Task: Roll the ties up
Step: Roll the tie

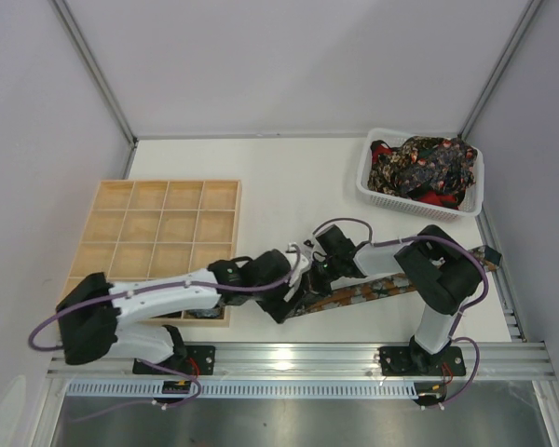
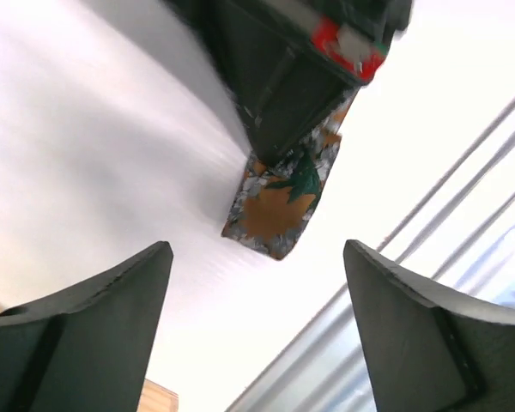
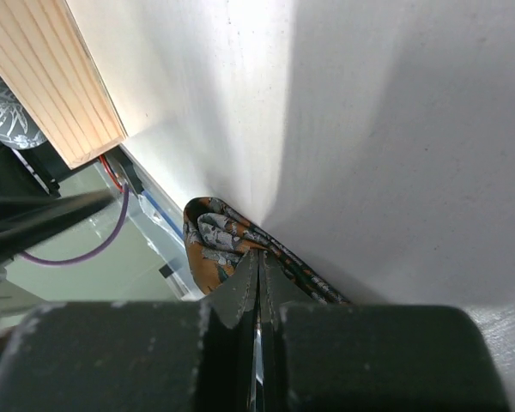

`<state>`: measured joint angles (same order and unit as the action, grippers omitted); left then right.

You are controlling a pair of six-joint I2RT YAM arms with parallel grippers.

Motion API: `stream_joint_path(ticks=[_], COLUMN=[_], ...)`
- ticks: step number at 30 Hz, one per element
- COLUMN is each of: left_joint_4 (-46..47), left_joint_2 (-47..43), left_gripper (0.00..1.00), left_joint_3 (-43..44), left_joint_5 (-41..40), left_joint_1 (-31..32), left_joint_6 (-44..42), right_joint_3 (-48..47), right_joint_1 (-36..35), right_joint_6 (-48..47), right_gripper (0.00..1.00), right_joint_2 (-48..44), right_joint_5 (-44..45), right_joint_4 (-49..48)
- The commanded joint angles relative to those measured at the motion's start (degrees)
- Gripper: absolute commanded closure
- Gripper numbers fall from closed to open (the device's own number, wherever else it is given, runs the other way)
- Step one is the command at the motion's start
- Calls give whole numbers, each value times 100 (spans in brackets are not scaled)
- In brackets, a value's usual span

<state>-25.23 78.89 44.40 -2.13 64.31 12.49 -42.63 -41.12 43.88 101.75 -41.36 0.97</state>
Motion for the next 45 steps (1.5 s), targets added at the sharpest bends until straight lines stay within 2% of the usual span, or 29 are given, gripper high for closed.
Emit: stream_joint_path(ticks=[1, 4, 5, 8, 11, 14, 18, 24, 35, 45], left_joint_4=[-52, 193, 273, 580, 966, 1564, 1995, 2066, 2093, 2207], left_joint_2=[-1144, -1569, -1700, -1685, -1264, -885, -595, -445, 346, 592], left_gripper=[14, 26, 39, 60, 76, 84, 86, 85, 85, 88], left_joint_3=[-72, -274, -353, -476, -590, -818, -951, -942, -670, -749], left_joint_5=[467, 950, 1082, 1381, 1759, 2155, 2269, 2261, 2226, 2226], left_joint_1=[-480, -919, -1025, -1193, -1202, -1202, -1202, -1193, -1202, -1202], left_joint_6=[675, 1132, 1342, 1632, 1905, 2247, 2433, 2425, 2302, 2398], right_joint_3=[9, -26, -61, -79, -114, -166, -272, -360, -474, -904], right_joint_1=[17, 52, 52, 78, 131, 192, 263, 263, 280, 307], right_joint_6=[-450, -503, -538, -617, -635, -670, -723, -749, -644, -749], right_gripper=[100, 100, 100, 100, 100, 100, 100, 100, 100, 100], right_joint_2=[134, 55, 38, 11, -41, -147, -217, -130, -94, -375], right_joint_5=[568, 559, 551, 542, 498, 489, 436, 331, 181, 251], right_joint_4=[245, 386, 447, 544, 597, 693, 817, 843, 782, 1334])
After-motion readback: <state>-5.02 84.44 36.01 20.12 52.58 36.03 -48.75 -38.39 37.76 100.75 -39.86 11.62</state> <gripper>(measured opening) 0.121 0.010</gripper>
